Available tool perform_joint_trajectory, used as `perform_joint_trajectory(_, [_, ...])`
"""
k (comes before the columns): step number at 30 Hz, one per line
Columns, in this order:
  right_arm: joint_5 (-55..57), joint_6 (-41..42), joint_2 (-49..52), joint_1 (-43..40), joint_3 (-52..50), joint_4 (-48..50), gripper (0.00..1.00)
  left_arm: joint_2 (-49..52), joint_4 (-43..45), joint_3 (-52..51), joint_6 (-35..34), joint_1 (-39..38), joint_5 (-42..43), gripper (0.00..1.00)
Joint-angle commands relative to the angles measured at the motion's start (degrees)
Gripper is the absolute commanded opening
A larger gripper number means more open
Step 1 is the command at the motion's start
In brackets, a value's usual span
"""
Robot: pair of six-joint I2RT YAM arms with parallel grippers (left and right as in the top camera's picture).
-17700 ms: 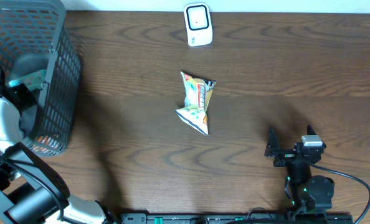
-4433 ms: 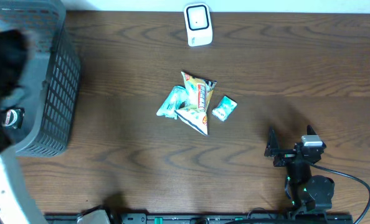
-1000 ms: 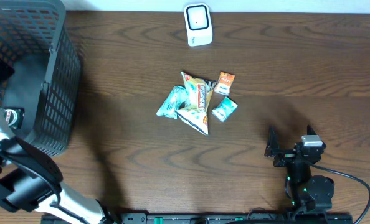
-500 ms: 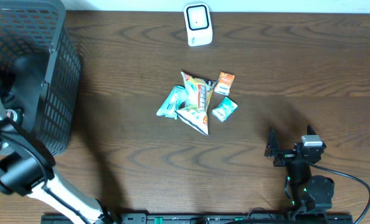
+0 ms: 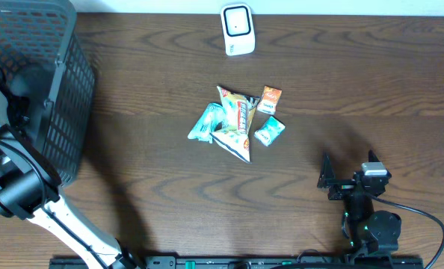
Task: Scan the item barcode
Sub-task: 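Reach the left gripper into the basket toward the Zam-Buk tin, then grasp the green Zam-Buk tin with the left gripper and lift it out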
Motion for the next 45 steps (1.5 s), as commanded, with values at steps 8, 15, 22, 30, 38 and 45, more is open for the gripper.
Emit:
perform_joint_trajectory(8, [-0.13,-0.66,-0.02,0.63,-0.09,-0.24,0.99,1.92,-0.87,-0.11,1.64,0.76,-8.09,0.99])
perform_joint_trajectory(15, [-0.15,-0.66,-0.02,0.63,-0.09,-0.24,0.99,1.81,-2.32,-0.11,3.39,0.66,-14.99,0.99])
perform_joint_trajectory(22, [-0.13,-0.66,-0.02,0.63,-0.09,-0.24,0.99,2.16,-1.46,-0.66,2.93,0.7,-3.69,0.99])
perform_joint_trajectory(30, [-0.13,-0.66,-0.02,0.63,-0.09,-0.24,0.99,2.16,2.03,-5.6,2.93,0.79,-5.11,0.99])
perform_joint_trajectory(38, [-0.15,-0.66,-0.02,0.63,-0.09,-0.24,0.99,2.16,4.46,-6.54,7.13,0.81,-11.08,0.79])
perform_joint_trajectory(45, [-0.13,-0.66,-0.02,0.63,-0.09,-0.24,0.99,1.62,2.75,-6.43,7.13,0.81,-10.8,0.53])
